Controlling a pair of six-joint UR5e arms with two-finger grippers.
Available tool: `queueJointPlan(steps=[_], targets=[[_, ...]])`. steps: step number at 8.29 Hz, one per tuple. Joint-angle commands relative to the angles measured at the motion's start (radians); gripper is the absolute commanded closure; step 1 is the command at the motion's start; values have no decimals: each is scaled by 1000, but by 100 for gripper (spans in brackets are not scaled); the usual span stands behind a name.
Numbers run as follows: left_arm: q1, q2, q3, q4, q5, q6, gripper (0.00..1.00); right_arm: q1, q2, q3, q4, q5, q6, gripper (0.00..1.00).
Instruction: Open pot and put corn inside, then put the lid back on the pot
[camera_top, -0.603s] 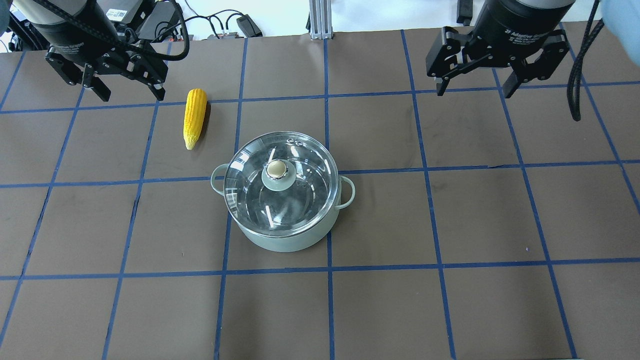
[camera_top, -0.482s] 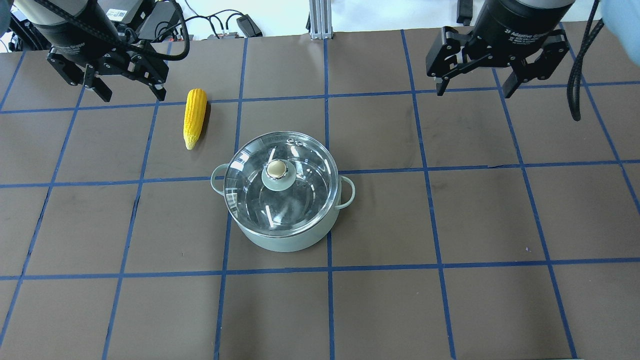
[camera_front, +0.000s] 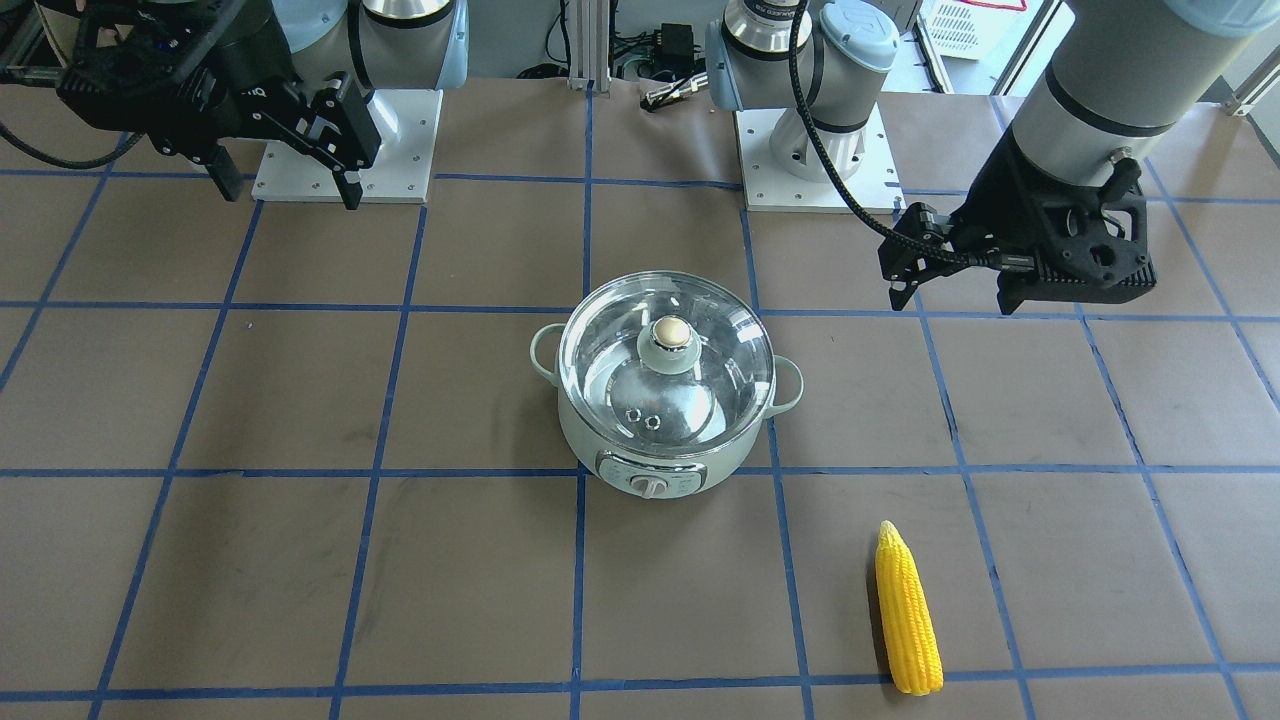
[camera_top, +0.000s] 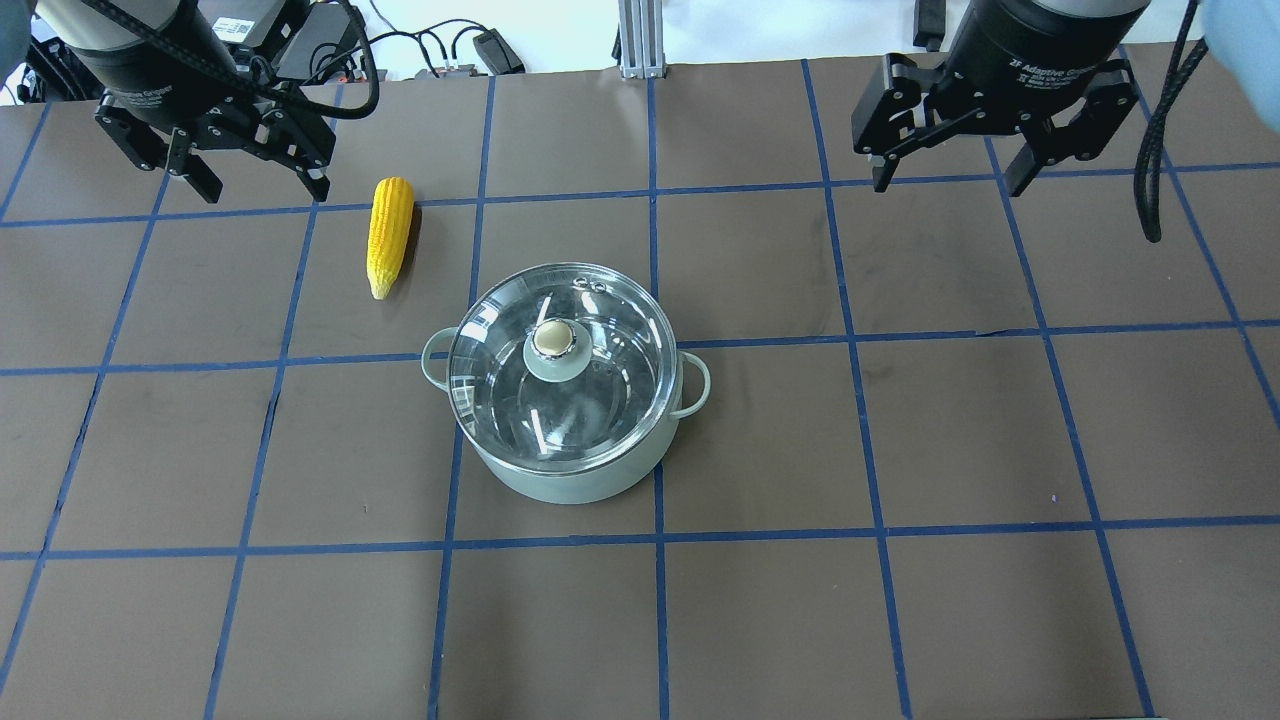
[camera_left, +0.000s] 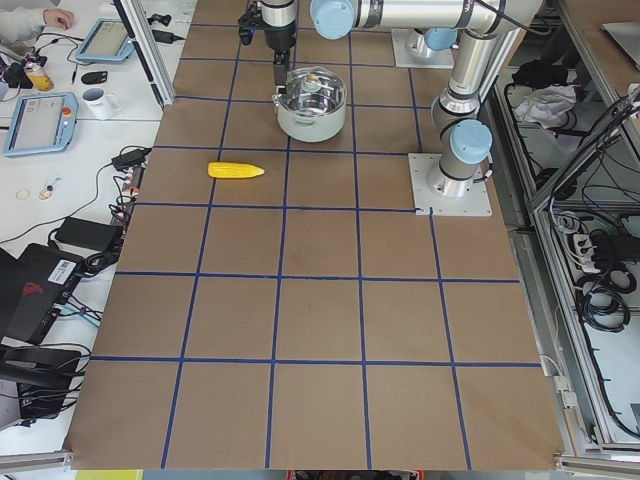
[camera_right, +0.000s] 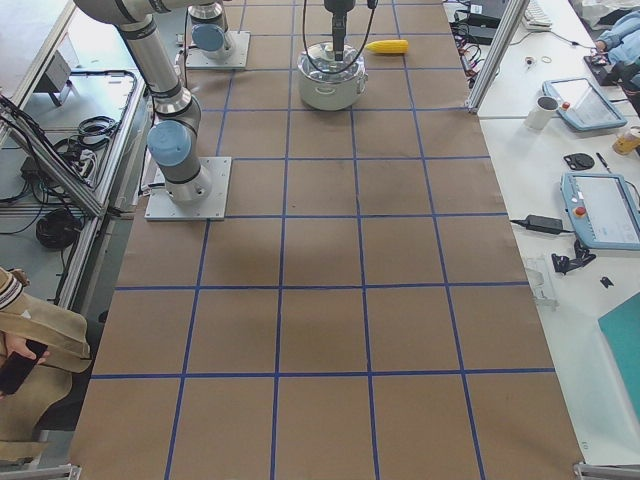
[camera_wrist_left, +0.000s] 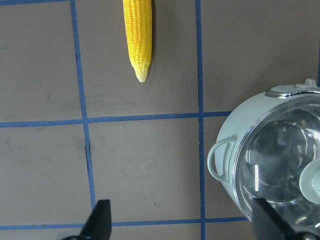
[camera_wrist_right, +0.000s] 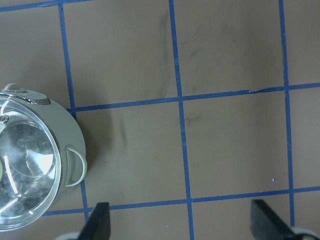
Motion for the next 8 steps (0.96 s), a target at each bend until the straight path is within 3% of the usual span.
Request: queueJointPlan(steps=[1,4,6,8], targets=[[5,-34,0,12,0,28,0,0,0,18,-6,2,-1,0],[14,-150,3,234,30,119,0,3,32,21,-64,3,2,0],[17,-216,-3,301,21,154,0,38,86,18,-133,48,20,0],[17,-276,4,307,18,152,0,191,164,7,-256,54,53,0]])
